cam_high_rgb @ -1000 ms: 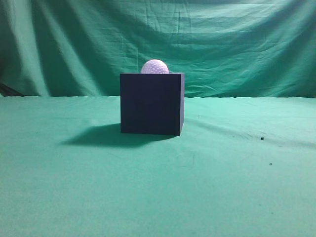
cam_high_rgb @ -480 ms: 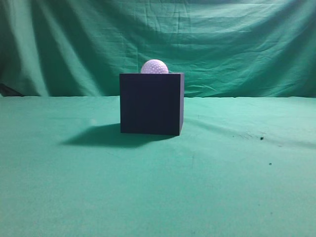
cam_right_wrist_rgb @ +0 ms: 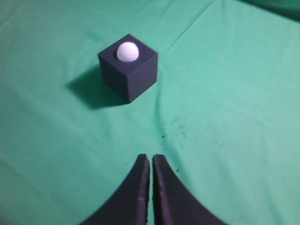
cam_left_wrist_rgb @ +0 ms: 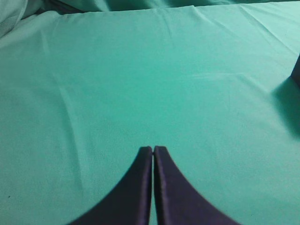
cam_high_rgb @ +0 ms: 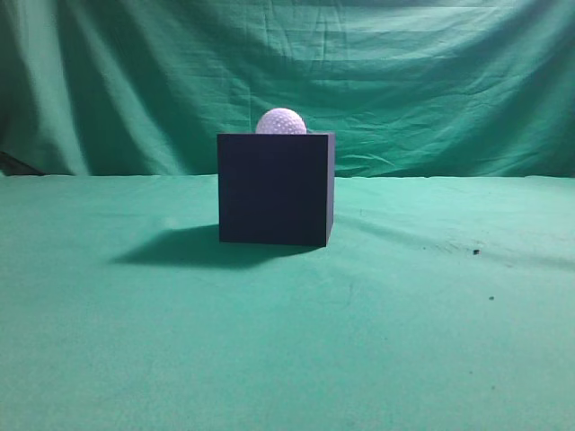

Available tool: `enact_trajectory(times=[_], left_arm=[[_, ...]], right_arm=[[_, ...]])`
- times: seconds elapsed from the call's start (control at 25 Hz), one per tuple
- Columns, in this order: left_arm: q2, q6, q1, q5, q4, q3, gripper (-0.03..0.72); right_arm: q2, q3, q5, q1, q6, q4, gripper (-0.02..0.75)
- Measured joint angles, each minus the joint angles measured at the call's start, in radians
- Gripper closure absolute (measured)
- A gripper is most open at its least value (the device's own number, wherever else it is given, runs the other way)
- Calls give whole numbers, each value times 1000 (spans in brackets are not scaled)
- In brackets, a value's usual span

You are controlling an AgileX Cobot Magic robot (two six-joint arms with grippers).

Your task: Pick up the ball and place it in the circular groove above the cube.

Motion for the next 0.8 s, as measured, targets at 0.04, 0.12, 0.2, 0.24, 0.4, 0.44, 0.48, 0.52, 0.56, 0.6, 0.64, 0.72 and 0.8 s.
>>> enact_trajectory(times=[0.04,0.12,0.2,0.24,0.4,0.44,0.48,0.52,0.56,0.6,0.64,0.72,0.8], left_arm=[[0,0,0,0,0,0,688],[0,0,0,0,0,0,688],[0,0,0,0,0,0,688],[0,0,0,0,0,0,688],[0,0,0,0,0,0,688],[0,0,0,0,0,0,688],[0,0,0,0,0,0,688],[0,0,0,0,0,0,688],[0,0,0,0,0,0,688],[0,0,0,0,0,0,688],[0,0,0,0,0,0,688],[0,0,0,0,0,0,688],[0,0,0,0,0,0,688]], right_arm=[[-12,19,-32,0,0,-16,738],[-42,83,-115,-6,-2,-44,738],[-94,159,-238,-44,-4,-49,738],[-120,205,-302,-74,-4,-49,738],[-253,386,-477,-216,-4,-32,738],[-289,431,-507,-249,-4,-30,738],[-324,467,-534,-289,-4,-25,738],[-351,508,-553,-330,-4,-14,738],[-383,545,-568,-372,-4,0,738],[-410,574,-584,-408,-4,16,738],[-435,607,-599,-449,-4,29,738],[-465,665,-620,-517,-4,63,738],[-470,709,-642,-573,-4,87,738]])
